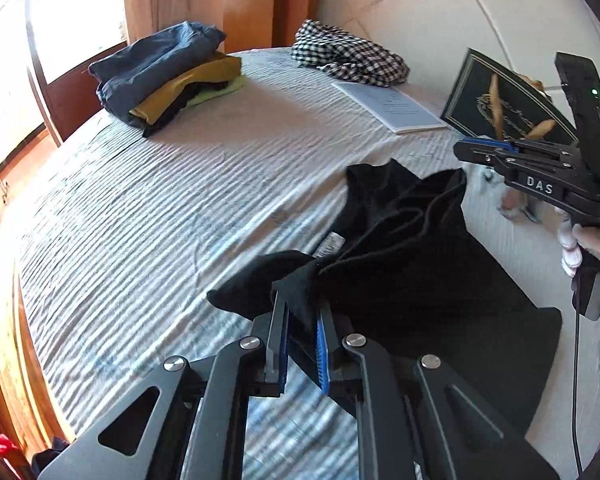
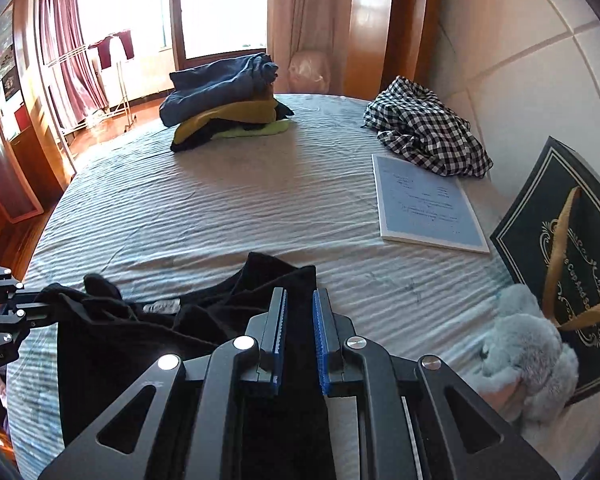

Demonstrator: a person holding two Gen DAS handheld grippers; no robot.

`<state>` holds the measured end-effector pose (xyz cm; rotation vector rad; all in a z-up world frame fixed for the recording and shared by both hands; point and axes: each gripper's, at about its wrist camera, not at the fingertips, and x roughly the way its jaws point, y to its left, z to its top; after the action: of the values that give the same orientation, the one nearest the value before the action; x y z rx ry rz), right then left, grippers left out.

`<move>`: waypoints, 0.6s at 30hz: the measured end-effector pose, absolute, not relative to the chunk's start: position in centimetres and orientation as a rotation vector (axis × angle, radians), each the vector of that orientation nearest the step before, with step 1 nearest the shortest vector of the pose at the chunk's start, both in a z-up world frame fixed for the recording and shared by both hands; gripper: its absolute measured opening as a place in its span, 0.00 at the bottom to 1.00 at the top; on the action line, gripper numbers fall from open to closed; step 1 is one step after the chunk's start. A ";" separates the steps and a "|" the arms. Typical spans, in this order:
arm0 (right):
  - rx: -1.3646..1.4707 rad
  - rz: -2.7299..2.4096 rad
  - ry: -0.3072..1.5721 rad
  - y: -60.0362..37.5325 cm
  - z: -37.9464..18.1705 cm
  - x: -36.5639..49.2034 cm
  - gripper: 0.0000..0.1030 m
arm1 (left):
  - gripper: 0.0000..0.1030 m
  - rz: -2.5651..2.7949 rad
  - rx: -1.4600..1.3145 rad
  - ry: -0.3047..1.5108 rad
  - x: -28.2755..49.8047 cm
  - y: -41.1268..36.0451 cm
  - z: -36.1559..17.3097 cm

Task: Fold clothes

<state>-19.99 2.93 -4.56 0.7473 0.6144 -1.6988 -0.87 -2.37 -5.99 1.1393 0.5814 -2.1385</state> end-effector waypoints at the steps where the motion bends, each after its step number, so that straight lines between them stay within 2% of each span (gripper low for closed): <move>1: 0.774 -1.710 0.606 2.1 -4.8 -20.6 0.31 | 0.32 -2.122 1.140 0.578 -0.8 -3.2 -6.2; 2: 0.802 -1.726 0.606 1.5 -5.1 -21.1 0.45 | 0.63 -2.106 1.140 0.573 -0.6 -4.0 -6.4; 3: 0.817 -1.724 0.599 1.8 -5.0 -21.3 0.47 | 0.70 -2.090 1.141 0.569 -0.5 -4.7 -6.6; 6: 0.857 -1.714 0.603 4.0 -4.8 -21.6 0.47 | 0.71 -2.147 1.134 0.541 -0.6 -4.3 -5.4; 8: 0.880 -1.701 0.616 6.6 -4.5 -21.6 0.54 | 0.71 -2.205 1.137 0.510 -1.4 -3.4 -4.5; 10: 0.902 -1.705 0.639 9.7 -4.6 -21.7 0.57 | 0.71 -2.263 1.140 0.479 -2.2 -2.5 -3.6; 18: 1.024 -1.705 0.548 20.8 -5.4 -20.7 0.57 | 0.71 -2.415 1.301 0.407 -12.2 -0.8 -5.3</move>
<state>-20.69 20.75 -5.44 1.0236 0.5478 -1.7050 -12.17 -0.85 -5.33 1.3009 0.4074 -2.4146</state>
